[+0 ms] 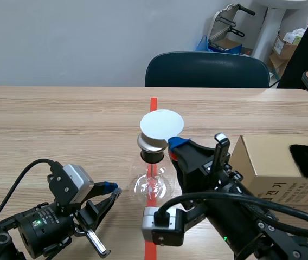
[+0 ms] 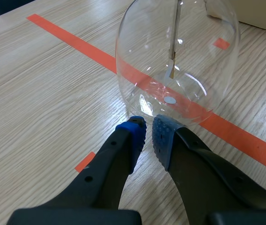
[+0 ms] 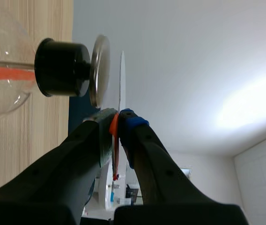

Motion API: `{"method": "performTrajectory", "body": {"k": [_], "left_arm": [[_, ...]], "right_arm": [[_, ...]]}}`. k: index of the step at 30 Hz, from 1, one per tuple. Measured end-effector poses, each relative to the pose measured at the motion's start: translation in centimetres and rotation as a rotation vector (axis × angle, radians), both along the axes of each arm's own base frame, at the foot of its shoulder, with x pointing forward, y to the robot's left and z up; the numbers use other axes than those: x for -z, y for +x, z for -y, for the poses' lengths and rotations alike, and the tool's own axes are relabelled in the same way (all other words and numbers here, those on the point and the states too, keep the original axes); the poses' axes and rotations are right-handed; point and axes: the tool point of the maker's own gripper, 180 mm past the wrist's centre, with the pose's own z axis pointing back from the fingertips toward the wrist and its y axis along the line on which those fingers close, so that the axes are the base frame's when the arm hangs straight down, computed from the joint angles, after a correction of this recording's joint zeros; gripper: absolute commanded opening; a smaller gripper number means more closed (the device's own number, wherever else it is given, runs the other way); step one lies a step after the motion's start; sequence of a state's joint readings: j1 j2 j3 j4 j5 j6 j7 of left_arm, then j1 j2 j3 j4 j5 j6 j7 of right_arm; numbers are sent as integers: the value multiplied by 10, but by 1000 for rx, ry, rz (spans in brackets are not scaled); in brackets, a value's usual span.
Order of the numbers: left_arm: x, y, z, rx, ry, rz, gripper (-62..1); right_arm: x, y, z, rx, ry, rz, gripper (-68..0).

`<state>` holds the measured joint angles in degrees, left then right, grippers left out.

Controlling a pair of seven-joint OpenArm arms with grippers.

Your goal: Do the electroscope experiment

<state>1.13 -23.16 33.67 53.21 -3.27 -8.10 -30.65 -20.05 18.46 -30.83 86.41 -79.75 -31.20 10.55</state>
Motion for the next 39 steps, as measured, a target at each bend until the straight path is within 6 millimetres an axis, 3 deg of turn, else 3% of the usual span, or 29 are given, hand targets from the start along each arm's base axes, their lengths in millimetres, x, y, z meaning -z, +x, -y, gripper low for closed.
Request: {"method": "performTrajectory", "body": {"k": [8,32,39], "left_arm": [[0,0,0,0,0,0,-522],[0,0,0,0,0,0,-522],[0,0,0,0,0,0,-522]], "right_arm": [[1,-9,-11,-81,-4,-4,-665],[1,-9,-11,-79,-4,-4,-665],[-1,9,13,88,0,8,-665]]}}
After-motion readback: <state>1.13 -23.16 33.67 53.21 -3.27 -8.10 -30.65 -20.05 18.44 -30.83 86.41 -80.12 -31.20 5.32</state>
